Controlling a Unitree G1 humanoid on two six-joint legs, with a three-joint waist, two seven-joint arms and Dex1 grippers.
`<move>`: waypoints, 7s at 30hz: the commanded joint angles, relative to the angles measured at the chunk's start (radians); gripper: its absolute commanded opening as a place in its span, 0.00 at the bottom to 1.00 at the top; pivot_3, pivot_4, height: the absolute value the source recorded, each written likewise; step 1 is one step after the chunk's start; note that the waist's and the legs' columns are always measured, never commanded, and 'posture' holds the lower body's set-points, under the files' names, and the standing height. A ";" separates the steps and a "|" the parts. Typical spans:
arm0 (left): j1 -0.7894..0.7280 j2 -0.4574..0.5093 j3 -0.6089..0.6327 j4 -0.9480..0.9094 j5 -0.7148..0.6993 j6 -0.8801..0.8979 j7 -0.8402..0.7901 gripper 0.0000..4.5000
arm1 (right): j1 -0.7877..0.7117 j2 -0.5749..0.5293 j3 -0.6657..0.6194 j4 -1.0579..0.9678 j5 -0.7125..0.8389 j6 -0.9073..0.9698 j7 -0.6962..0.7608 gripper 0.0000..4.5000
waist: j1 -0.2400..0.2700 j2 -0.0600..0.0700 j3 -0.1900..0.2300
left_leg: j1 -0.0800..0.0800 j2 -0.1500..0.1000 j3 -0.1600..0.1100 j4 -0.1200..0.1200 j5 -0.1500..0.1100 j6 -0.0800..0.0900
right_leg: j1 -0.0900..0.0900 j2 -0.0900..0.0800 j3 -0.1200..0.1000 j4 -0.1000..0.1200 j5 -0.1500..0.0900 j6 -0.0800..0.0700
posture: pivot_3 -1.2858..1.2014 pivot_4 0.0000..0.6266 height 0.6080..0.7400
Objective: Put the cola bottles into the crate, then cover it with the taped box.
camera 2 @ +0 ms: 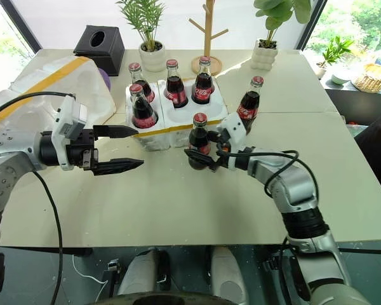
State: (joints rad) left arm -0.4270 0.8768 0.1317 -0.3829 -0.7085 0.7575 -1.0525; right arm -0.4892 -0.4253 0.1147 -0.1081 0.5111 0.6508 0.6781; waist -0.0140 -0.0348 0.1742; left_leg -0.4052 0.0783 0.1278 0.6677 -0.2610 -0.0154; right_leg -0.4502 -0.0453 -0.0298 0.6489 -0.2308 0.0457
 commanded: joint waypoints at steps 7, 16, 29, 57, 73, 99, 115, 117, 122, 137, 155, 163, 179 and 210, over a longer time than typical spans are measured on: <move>-0.021 0.015 0.067 0.025 -0.015 -0.010 0.035 1.00 | -0.136 -0.062 -0.170 -0.214 0.284 0.153 0.115 0.60 | -0.001 0.001 0.001 | -0.004 0.000 0.000 0.000 0.000 0.000 | -0.005 0.000 0.000 0.001 0.000 0.000 | 0.52 0.24 1.00; -0.043 0.004 0.067 0.038 -0.011 -0.020 0.057 1.00 | -0.484 0.022 -0.134 0.137 0.075 0.013 -0.028 0.60 | -0.002 0.001 0.001 | -0.004 0.000 0.001 -0.001 0.000 -0.001 | -0.007 0.001 0.001 0.002 0.001 -0.001 | 0.52 0.24 1.00; -0.029 -0.018 0.076 0.008 -0.018 -0.018 0.097 1.00 | -0.490 0.157 0.033 0.482 -0.215 -0.248 0.011 0.60 | -0.005 0.001 0.001 | -0.007 0.001 0.002 -0.001 0.000 -0.001 | -0.011 0.000 0.001 0.002 0.001 -0.001 | 0.52 0.24 1.00; -0.162 -0.134 -0.018 0.065 -0.015 -0.048 0.116 1.00 | 0.008 -0.159 -0.406 -0.253 -0.030 0.281 -0.239 0.99 | -0.009 0.001 0.001 | -0.001 0.000 0.000 -0.001 0.000 -0.001 | -0.003 0.001 0.002 0.001 0.001 -0.001 | 0.52 0.24 1.00; -0.166 -0.111 -0.023 0.089 0.024 -0.071 0.085 1.00 | -0.205 0.028 -0.279 0.288 -0.180 -0.043 -0.298 0.99 | -0.008 0.001 0.001 | -0.003 0.000 0.000 -0.001 0.001 -0.001 | -0.006 0.001 0.002 0.001 0.001 -0.001 | 0.52 0.24 1.00; -0.121 -0.108 0.009 0.049 0.015 -0.068 0.137 1.00 | -0.436 -0.006 -0.298 0.145 -0.009 -0.034 -0.126 0.58 | -0.002 0.008 0.005 | -0.005 0.000 0.003 -0.002 0.001 -0.001 | -0.010 0.000 0.004 0.002 0.001 -0.001 | 0.52 0.24 1.00; -0.151 -0.111 -0.014 0.085 0.039 -0.089 0.129 1.00 | -0.348 0.034 -0.092 0.270 -0.160 -0.097 -0.060 0.58 | -0.007 0.008 0.005 | -0.005 0.000 0.003 -0.001 0.001 -0.001 | -0.010 0.001 0.004 0.002 0.001 -0.001 | 0.52 0.24 1.00; -0.154 -0.110 -0.012 0.083 0.039 -0.087 0.129 1.00 | -0.367 0.045 -0.067 0.352 -0.212 -0.149 -0.066 0.58 | -0.007 0.008 0.005 | -0.005 0.000 0.003 -0.001 0.001 -0.001 | -0.010 0.001 0.004 0.002 0.001 -0.001 | 0.52 0.24 1.00; -0.144 -0.095 0.001 0.071 0.035 -0.078 0.125 1.00 | -0.413 0.056 -0.051 0.485 -0.277 -0.180 -0.076 0.81 | -0.010 0.007 0.005 | -0.005 0.000 0.003 -0.001 0.001 -0.001 | -0.009 0.001 0.004 0.002 0.001 -0.001 | 0.52 0.24 1.00; 0.239 0.281 0.623 -0.017 -0.086 0.173 -0.038 1.00 | -0.401 -0.401 -0.336 -0.002 0.167 0.239 0.327 0.99 | -0.011 0.008 0.005 | -0.004 0.001 0.003 -0.003 0.000 0.000 | -0.010 0.001 0.003 0.000 0.001 -0.001 | 0.52 0.24 1.00; 0.086 0.548 0.232 1.116 0.537 -0.577 -0.345 1.00 | -0.415 -0.477 -0.351 -0.089 0.350 0.292 0.373 0.99 | 0.003 0.008 0.004 | -0.006 0.003 0.010 -0.006 0.000 -0.002 | -0.016 -0.005 0.001 -0.002 -0.003 -0.012 | 0.52 0.24 1.00; -0.404 0.410 -0.089 1.460 0.755 -0.668 -0.344 1.00 | -0.406 -0.515 -0.386 -0.140 0.394 0.329 0.325 0.99 | -0.003 0.006 0.004 | -0.010 0.003 0.010 -0.003 0.000 -0.001 | -0.018 0.000 0.001 0.001 0.000 -0.006 | 0.52 0.24 1.00; -0.536 0.346 -0.151 1.599 0.842 -0.756 -0.300 0.08 | -0.353 -0.565 -0.437 -0.165 0.458 0.362 0.246 1.00 | 0.001 0.004 0.003 | -0.010 0.004 0.008 -0.001 0.000 -0.001 | -0.018 -0.001 0.000 0.003 0.000 -0.007 | 0.52 0.24 1.00; -0.520 0.109 -0.298 0.475 1.356 -0.949 0.439 0.08 | -0.024 -0.606 -0.587 -0.136 0.355 0.263 0.178 1.00 | -0.001 0.002 0.003 | -0.007 0.002 0.007 0.001 0.000 -0.001 | -0.014 0.001 0.004 0.006 0.003 -0.001 | 0.52 0.24 1.00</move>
State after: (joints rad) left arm -0.9432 0.9650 -0.1825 0.1657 0.5949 -0.2078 -0.6433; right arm -0.5076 -1.0300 -0.4198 -0.2135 0.8481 0.9276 0.8650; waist -0.0150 -0.0333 0.1770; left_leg -0.4116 0.0804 0.1347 0.6685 -0.2606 -0.0159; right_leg -0.4642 -0.0443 -0.0260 0.6546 -0.2279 0.0449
